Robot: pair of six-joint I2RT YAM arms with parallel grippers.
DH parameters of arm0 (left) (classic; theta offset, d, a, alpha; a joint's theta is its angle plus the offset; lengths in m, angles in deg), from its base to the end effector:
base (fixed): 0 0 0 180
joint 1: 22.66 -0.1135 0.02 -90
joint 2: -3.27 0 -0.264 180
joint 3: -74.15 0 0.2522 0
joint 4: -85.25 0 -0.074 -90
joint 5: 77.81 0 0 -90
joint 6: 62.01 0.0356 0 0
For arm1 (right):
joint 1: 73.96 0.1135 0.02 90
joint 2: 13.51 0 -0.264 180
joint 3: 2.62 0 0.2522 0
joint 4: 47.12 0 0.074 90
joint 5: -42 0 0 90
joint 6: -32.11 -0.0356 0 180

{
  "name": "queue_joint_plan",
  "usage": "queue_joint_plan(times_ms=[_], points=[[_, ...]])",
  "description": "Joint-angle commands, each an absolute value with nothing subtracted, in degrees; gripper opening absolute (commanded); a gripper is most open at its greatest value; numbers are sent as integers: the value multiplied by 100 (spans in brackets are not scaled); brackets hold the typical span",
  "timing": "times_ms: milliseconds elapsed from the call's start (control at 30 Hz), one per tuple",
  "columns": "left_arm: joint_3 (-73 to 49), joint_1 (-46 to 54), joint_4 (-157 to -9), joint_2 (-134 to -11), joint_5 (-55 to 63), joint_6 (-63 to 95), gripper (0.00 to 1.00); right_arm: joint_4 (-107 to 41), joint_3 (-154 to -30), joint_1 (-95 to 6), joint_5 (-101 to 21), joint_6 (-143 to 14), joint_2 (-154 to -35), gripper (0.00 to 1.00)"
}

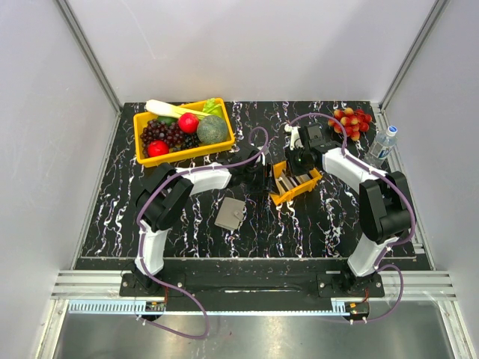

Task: Put the credit cards into the card holder
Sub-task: Pick up the credit card from the storage box.

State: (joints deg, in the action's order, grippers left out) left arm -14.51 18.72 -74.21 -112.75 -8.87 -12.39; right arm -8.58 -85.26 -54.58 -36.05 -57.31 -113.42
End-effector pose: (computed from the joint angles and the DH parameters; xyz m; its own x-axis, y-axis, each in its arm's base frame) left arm 0.3155 -0.2950 0.1553 -0.9409 0.0232 -0.3380 0.2469 0.7299 -0.6374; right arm 0.3442 0.1289 0.2087 -0.7759 -0.2834 -0.5636 -0.4423 0.8815 0.1656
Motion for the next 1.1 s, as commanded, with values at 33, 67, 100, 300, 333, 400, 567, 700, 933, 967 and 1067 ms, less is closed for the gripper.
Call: queue_joint_plan(times_ms=[33, 67, 100, 300, 333, 400, 567, 700, 933, 967, 1067], points=[[-1696, 1856, -7739, -11301, -1022, -1244, 54, -646, -8599, -5401, -3428, -5701, -11511, 27], [-1705, 1864, -7739, -11292, -1031, -1244, 54, -646, -8616, -5401, -3524, -5719, -11502, 27], [-1696, 1856, -7730, -11292, -1022, -1244, 54, -638, -8634, -5401, -3717, -5736, -11493, 29], [-1678, 1865, -7730, -11274, -1014, -1236, 52, -962, -8608, -5383, -4773, -5710, -11169, 50], [-1678, 1856, -7739, -11274, -1005, -1236, 51, -1024, -8599, -5383, -4939, -5693, -11081, 55], [-1635, 1865, -7748, -11257, -979, -1244, 50, -1129, -8590, -5383, -5019, -5658, -11028, 66], [-1582, 1856, -7783, -11230, -934, -1262, 48, -1060, -8643, -5357, -5089, -5561, -11203, 78], [-1564, 1865, -7818, -11256, -961, -1288, 47, -867, -8739, -5243, -5361, -5526, -11431, 80], [-1538, 1865, -7836, -11125, -935, -1394, 43, -752, -8661, -4883, -6116, -5438, -11704, 80], [-1520, 1856, -7818, -11099, -891, -1411, 43, -743, -8652, -4874, -6301, -5464, -11748, 80], [-1494, 1865, -7792, -11072, -855, -1420, 42, -725, -8625, -4865, -6636, -5499, -11809, 76]])
